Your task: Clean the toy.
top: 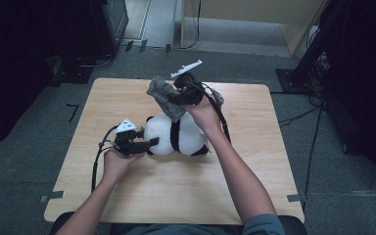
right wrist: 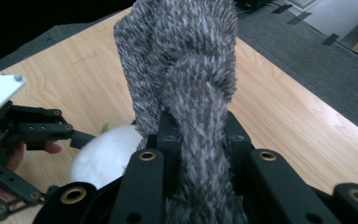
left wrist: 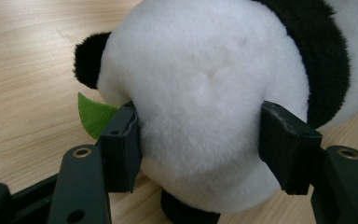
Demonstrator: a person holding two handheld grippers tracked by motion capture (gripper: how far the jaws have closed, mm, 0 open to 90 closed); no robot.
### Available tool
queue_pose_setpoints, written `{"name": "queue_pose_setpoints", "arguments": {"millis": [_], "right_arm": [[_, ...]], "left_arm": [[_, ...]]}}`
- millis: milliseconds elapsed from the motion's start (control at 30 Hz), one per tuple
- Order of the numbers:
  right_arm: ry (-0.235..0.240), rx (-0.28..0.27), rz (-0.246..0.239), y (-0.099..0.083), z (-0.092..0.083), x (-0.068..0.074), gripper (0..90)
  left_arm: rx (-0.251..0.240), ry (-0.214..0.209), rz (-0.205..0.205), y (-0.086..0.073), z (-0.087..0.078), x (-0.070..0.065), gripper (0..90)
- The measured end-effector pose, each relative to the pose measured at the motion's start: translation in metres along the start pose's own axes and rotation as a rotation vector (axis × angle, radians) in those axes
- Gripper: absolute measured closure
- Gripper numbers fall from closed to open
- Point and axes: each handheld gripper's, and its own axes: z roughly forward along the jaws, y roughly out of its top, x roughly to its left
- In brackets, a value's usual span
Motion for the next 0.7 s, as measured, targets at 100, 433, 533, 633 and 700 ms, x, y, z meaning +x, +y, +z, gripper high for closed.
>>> {"name": "queue_pose_setpoints", "arguments": {"millis": [100,433,533,633,700], "right_arm": [[0.031,0.002,0.0,0.003,0.008,0.005,75.2],[0.047,0.062,-0.011,0.005,0.051,0.018,75.2],[0.033,0.096,-0.013,0.003,0.063,0.017,75.2],[0.02,0.131,-0.004,-0.002,0.072,0.012,75.1],[0.015,0.134,0.006,-0.006,0.074,0.007,75.1]], "left_arm": [[-0.002,0.001,-0.001,0.0,0.0,0.0,36.3],[-0.001,0.004,-0.005,0.0,0.0,-0.001,36.8],[0.004,0.006,-0.003,0.001,0.0,-0.001,37.3],[0.006,0.009,-0.007,0.001,0.0,-0.001,38.1],[0.005,0.009,-0.008,0.001,0.0,-0.001,38.4]]}}
